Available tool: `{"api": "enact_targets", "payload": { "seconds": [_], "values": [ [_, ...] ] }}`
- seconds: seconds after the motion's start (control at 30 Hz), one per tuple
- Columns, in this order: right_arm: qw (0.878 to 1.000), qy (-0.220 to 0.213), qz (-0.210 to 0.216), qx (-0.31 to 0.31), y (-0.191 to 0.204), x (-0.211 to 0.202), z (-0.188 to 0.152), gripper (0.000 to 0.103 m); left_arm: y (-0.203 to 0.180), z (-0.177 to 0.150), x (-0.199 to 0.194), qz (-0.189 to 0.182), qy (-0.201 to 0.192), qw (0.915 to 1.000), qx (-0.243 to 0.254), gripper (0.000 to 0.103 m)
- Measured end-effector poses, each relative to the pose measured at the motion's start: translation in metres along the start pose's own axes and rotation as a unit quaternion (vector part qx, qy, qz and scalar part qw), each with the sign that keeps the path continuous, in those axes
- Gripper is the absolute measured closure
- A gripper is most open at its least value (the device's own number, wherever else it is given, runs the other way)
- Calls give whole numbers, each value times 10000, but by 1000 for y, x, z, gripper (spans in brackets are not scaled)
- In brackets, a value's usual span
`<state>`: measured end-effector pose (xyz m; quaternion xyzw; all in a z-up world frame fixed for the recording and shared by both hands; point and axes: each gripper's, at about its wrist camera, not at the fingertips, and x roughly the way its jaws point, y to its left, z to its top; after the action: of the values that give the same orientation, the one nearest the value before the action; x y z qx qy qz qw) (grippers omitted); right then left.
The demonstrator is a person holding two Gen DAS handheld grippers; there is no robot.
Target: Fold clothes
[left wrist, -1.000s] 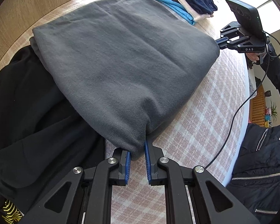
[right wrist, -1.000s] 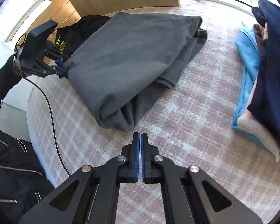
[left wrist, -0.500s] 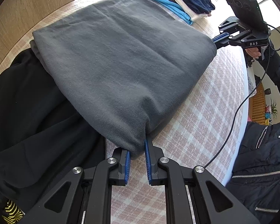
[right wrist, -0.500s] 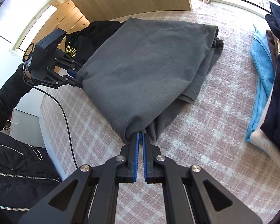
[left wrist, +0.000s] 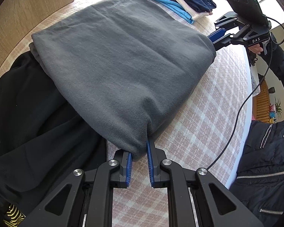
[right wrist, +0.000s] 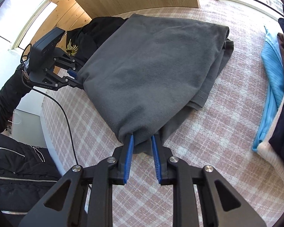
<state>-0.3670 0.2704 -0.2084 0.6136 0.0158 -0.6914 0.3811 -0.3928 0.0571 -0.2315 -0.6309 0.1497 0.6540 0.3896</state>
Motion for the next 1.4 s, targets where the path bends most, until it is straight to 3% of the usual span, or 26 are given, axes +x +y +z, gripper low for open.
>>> {"api": "enact_targets", "payload": {
  "seconds": [0.3, 0.4, 0.53, 0.63, 0.7, 0.8, 0.9, 1.0, 1.1, 1.17, 1.23, 1.33, 1.4],
  "values": [
    [9992, 58, 407, 6, 2, 11, 9, 85, -10, 7, 9, 23, 44, 10000, 23, 90],
    [9994, 75, 242, -225, 5, 7, 11, 97, -10, 9, 8, 50, 53, 10000, 66, 90],
    [9985, 42, -21, -552, 9, -18, 15, 99, -14, 9, 10, 46, 60, 9999, 78, 90],
    [9989, 39, -181, -419, -6, -28, 14, 99, -14, 9, 14, -41, 64, 10000, 58, 90],
    [9989, 221, -334, -236, -13, -14, 12, 99, -15, 10, 17, -33, 86, 9999, 78, 90],
    [9952, 902, -319, -186, -9, 5, 2, 98, -17, 3, 17, -11, 111, 9999, 63, 90],
    [9918, 1123, -564, -232, -2, -8, -12, 97, -21, -11, 13, 100, 190, 9997, 110, 91],
    [9955, 460, -828, 27, -1, -38, -10, 94, -18, -18, -8, 163, 66, 9998, 1, 92],
    [9963, -281, -814, 59, 11, -55, 3, 93, -26, -2, -39, 244, -494, 9985, 45, 92],
    [9965, -391, -743, -46, 22, -45, 16, 93, -30, 14, -48, 182, -775, 9966, 222, 91],
    [9955, -138, -916, -207, 32, -18, 27, 93, -25, 29, -47, 58, -844, 9956, 411, 91],
    [9927, 406, -1124, -187, 28, 35, 25, 92, -9, 26, 1, 197, -95, 9991, 356, 87],
    [9910, 447, -1241, -243, 28, 42, 19, 92, -1, 25, 7, -34, -136, 9999, 65, 86]
  ]
}}
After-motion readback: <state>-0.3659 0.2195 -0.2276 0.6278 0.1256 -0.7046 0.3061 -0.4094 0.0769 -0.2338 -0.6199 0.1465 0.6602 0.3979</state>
